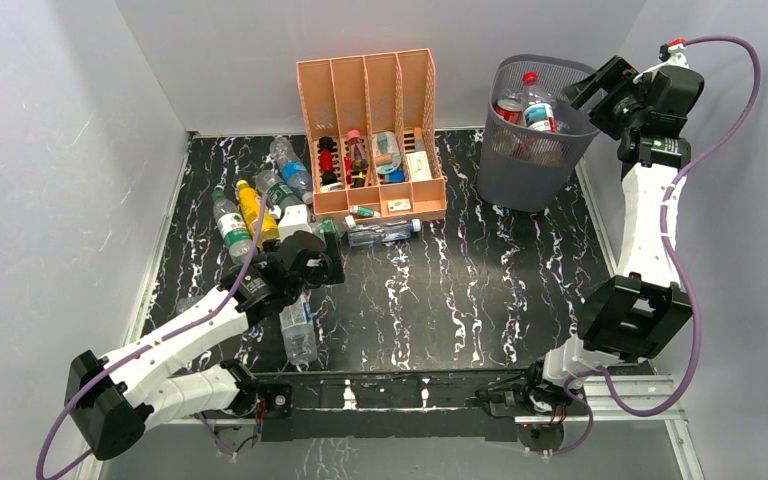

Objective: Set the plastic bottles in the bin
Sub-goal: Adjust the plastic bottle at the center of the board.

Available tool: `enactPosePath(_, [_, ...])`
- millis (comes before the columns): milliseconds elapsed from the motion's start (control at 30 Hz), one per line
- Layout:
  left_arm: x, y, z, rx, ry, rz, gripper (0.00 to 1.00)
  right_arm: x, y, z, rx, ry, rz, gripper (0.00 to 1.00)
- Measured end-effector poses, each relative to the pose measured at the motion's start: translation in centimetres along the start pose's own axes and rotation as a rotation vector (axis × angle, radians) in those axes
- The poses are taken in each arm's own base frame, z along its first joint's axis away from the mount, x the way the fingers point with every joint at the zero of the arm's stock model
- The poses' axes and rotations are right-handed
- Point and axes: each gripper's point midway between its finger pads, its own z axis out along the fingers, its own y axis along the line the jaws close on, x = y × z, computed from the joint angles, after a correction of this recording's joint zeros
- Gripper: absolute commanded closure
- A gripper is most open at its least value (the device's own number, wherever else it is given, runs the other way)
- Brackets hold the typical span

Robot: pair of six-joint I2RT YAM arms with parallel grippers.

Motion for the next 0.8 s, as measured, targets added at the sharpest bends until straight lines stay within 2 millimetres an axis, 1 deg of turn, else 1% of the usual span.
enactPosePath(167, [0.0,0.0,0.1,-0.001,0.002,0.001,0.05,0.5,1.0,-0.1,-0.053,0.022,0.015,0.08])
enactPosePath(300, [0.2,-0.2,0.4,0.000,0.010,0.004,0.04,1.7,2.4,-0.4,-0.103,0.055,0.018,0.08])
enactPosePath(400, [0.4,-0.3,0.5,0.000,0.017,0.007,0.02,3.1,4.5,-0.5,-0.155,0.085,0.002,0.08])
enactPosePath(600, [0.4,-0.3,0.5,0.001,0.017,0.005,0.02,6.9,10.1,-0.5,-0.278,0.167,-0.066,0.08])
enactPosePath(667, [0.4,-0.3,0.5,0.000,0.017,0.004,0.02,8.2,11.6,-0.7,-0.307,0.195,-0.085,0.08])
enactPosePath(700, [0.4,-0.3,0.5,0.000,0.017,0.003,0.02,9.2,12.6,-1.0,-0.327,0.212,-0.103,0.08])
enactPosePath(800, [0.4,-0.3,0.5,0.001,0.017,-0.001,0.02,11.1,14.7,-1.7,-0.363,0.246,-0.143,0.09])
